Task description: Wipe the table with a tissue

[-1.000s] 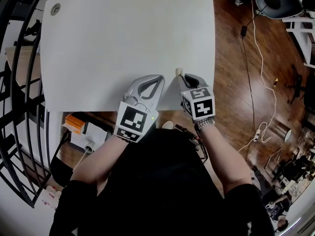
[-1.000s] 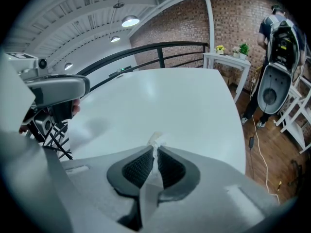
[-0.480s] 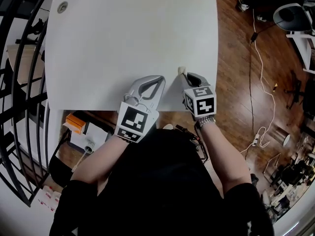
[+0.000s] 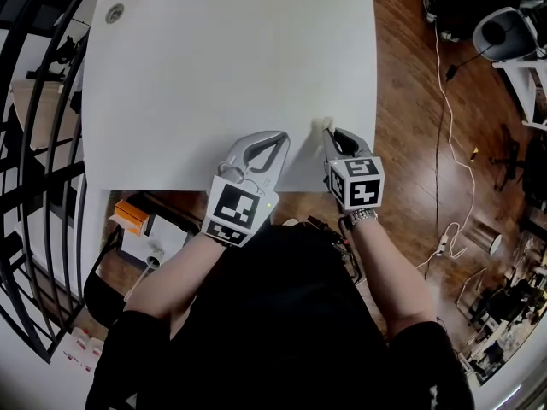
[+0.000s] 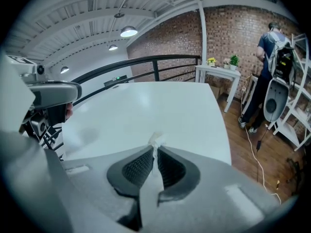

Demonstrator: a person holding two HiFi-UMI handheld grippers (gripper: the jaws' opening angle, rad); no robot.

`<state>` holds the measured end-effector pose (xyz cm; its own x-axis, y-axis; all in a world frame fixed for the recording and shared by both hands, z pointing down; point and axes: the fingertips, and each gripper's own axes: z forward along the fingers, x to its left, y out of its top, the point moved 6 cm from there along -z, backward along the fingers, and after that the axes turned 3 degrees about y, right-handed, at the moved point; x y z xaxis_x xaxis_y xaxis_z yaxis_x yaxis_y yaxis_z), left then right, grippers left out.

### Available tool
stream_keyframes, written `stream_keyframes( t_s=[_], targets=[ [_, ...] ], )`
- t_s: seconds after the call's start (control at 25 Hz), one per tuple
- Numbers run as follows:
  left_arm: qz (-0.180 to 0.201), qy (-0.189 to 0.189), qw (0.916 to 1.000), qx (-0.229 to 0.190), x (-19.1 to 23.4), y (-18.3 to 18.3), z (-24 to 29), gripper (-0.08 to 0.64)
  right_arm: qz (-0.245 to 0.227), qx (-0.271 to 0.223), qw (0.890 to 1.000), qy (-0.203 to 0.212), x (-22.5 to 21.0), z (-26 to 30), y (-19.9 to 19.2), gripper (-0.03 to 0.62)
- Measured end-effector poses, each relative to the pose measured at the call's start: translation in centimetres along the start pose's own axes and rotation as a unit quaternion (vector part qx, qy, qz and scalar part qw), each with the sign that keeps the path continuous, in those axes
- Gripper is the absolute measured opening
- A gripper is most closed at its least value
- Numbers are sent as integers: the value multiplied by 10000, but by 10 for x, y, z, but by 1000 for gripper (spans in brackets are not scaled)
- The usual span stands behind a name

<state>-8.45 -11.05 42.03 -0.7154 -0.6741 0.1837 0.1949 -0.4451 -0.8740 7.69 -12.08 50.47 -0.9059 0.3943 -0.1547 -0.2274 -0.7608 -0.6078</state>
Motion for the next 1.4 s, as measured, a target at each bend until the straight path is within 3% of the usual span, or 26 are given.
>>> stream_keyframes(
  t_s=[0.32,0.68,1.04,1.4],
  targets=[
    [100,-72,9999,-96,-14,6,-6,11,58,-156,9997,-194,-5,-25,-4,14],
    [248,0,9994,-221,-37,12,-19,11,13,-518,9986,-116,4,-57,-4,15],
    [411,305,9983,-290,-82,15,-32,11,-255,-941,9948,298,11,-98,-11,15],
    [492,705,9956,-381,-142,19,-52,11,-498,-1563,9826,876,22,-159,-12,15]
  ],
)
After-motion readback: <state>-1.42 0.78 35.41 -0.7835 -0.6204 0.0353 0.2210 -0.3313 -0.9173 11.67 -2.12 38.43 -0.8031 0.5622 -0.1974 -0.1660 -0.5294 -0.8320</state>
